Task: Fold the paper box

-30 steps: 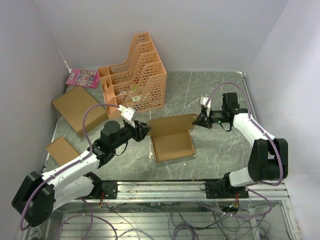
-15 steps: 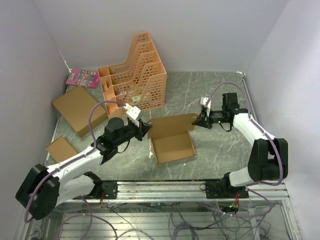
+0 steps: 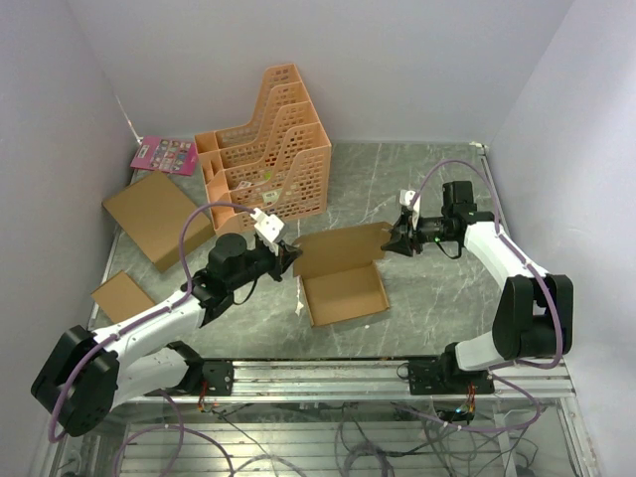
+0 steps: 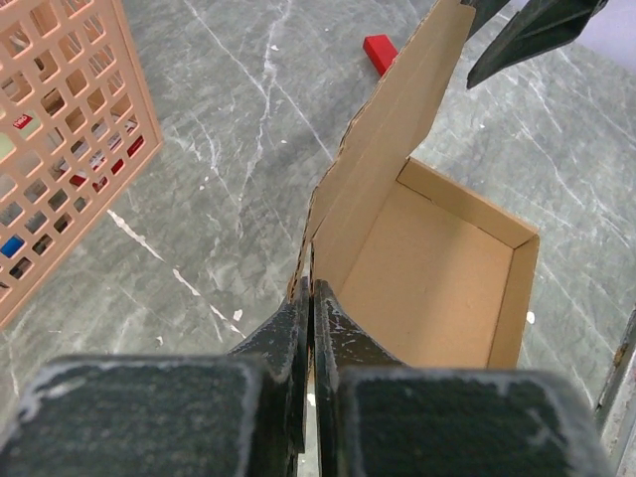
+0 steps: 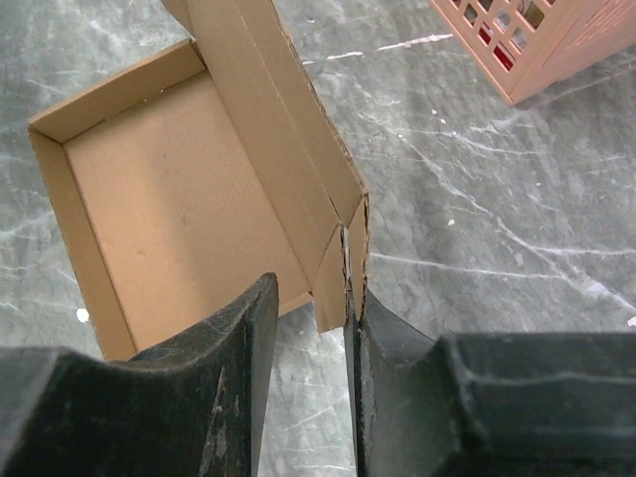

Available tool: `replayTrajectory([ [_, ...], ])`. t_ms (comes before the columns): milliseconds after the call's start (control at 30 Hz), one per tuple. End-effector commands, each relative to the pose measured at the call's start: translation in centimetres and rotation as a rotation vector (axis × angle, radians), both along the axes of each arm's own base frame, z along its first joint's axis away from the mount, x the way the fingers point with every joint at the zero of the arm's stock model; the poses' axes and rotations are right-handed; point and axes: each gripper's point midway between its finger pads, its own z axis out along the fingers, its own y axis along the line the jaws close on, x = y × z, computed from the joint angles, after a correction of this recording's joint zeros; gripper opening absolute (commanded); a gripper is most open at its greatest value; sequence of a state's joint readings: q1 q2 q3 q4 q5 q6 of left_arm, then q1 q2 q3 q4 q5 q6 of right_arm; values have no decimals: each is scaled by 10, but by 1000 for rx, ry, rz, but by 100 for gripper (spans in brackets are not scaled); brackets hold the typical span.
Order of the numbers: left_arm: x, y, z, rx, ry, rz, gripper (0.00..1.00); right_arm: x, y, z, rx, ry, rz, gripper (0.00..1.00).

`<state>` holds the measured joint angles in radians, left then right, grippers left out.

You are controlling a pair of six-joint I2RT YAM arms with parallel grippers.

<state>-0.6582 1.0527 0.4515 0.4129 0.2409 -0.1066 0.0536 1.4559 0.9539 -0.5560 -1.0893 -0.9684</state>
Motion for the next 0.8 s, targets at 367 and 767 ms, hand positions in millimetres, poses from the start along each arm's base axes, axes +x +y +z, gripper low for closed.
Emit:
replayTrajectory([
  [367,5,-5,23,22,-81,-32,7,1,2,25,41,-11,6,13],
  [767,21,0,44,-65,-85,80,7,17,4,41,69,-23,-135,0],
])
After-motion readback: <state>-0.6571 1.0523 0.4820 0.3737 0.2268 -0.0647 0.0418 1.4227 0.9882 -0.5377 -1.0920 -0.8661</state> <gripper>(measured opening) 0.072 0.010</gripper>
